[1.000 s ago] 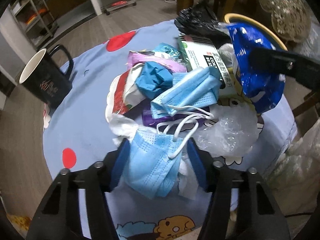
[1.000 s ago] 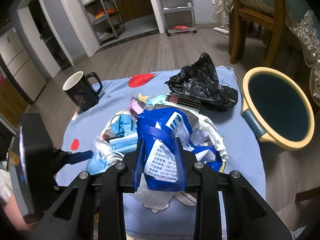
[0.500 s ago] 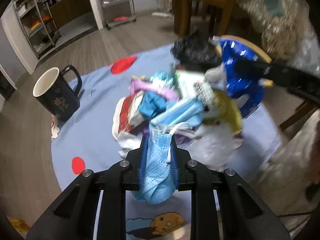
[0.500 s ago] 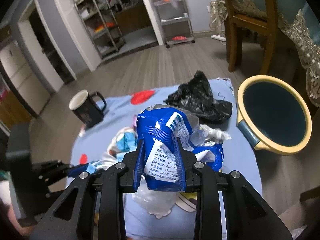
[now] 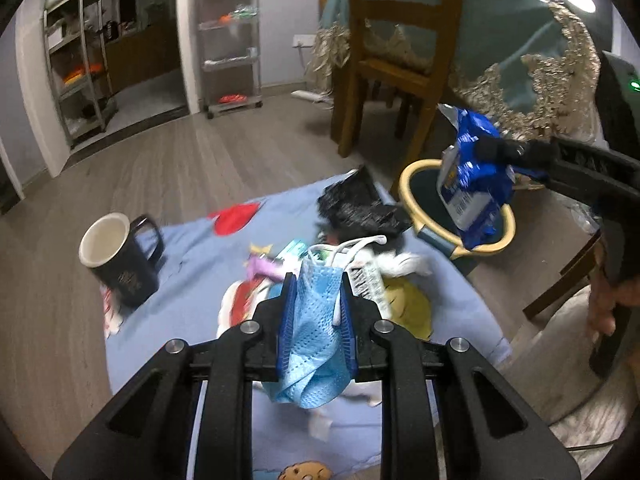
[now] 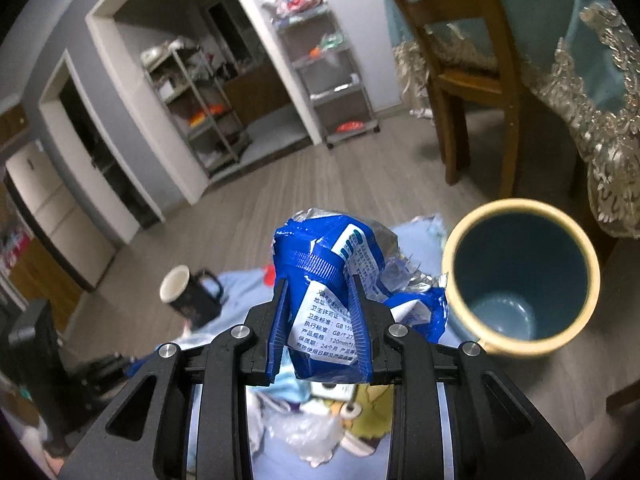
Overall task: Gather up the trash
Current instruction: 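Carry both items over the wastebasket and open both tools to drop them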
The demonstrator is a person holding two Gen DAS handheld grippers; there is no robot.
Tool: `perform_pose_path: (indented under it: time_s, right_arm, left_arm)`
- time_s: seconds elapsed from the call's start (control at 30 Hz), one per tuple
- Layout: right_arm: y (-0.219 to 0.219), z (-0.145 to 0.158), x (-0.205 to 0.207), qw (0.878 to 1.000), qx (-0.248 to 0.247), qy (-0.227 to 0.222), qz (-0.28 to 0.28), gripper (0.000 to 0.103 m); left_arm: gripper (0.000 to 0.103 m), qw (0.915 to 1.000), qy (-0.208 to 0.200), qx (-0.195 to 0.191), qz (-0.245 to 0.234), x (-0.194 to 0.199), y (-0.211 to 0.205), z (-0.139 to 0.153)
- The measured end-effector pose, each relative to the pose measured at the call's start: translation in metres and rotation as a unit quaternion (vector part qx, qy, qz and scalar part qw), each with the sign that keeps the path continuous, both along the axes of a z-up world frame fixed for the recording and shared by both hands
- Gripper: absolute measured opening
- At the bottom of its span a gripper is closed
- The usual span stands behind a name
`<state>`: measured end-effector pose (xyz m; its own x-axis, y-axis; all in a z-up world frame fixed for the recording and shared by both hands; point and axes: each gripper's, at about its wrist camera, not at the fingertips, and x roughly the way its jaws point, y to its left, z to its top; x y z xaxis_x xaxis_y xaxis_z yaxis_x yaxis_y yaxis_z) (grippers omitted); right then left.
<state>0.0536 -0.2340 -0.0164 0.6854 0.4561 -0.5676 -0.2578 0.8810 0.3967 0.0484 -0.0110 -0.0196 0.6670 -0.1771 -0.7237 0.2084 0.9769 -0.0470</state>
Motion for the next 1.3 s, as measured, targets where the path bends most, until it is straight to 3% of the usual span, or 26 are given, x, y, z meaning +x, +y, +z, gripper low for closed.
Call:
perform_pose_path:
  time_s: [0.2, 0.4, 0.57, 0.8, 1.13, 1.2, 1.27, 1.3]
  right_arm:
    - [-0.054, 0.002, 0.044, 0.997, 0.072, 0.014, -0.036, 0.031]
    - [-0.106, -0.016, 0.087, 0.991, 0.082, 0.037, -0.103, 0.031]
    - [-0.143, -0.041, 0.115, 0.984, 0.080, 0.064, -0.144, 0.031]
    - [-0.175, -0.068, 0.136, 0.980, 0.079, 0.091, -0.161, 0.031]
    - [-0.206, -0.087, 0.131, 0.965, 0.134, 0.112, -0.198, 0.031]
    - [-0.208, -0.088, 0.129, 0.963, 0.139, 0.113, -0.200, 0.031]
    - [-0.208, -0.089, 0.129, 0.963, 0.142, 0.114, -0.200, 0.031]
    - [-0.208, -0.089, 0.128, 0.963, 0.141, 0.114, -0.199, 0.032]
  left_arm:
    - [0.020, 0.9992, -0.010, 0.006, -0.038, 0.027, -0.032, 0.015]
    - [0.020, 0.9966, 0.000, -0.006, -0.083, 0.070, -0.077, 0.014]
    - [0.020, 0.9925, 0.025, -0.018, -0.118, 0.104, -0.123, -0.006]
    - [0.020, 0.9872, 0.051, -0.017, -0.150, 0.147, -0.176, -0.043]
    - [0.020, 0.9872, 0.052, -0.026, -0.148, 0.198, -0.218, -0.058]
    - [0.024, 0.9873, 0.048, -0.030, -0.149, 0.201, -0.224, -0.059]
    - [0.044, 0.9876, 0.042, -0.027, -0.149, 0.202, -0.226, -0.058]
    - [0.049, 0.9881, 0.036, -0.026, -0.147, 0.200, -0.226, -0.057]
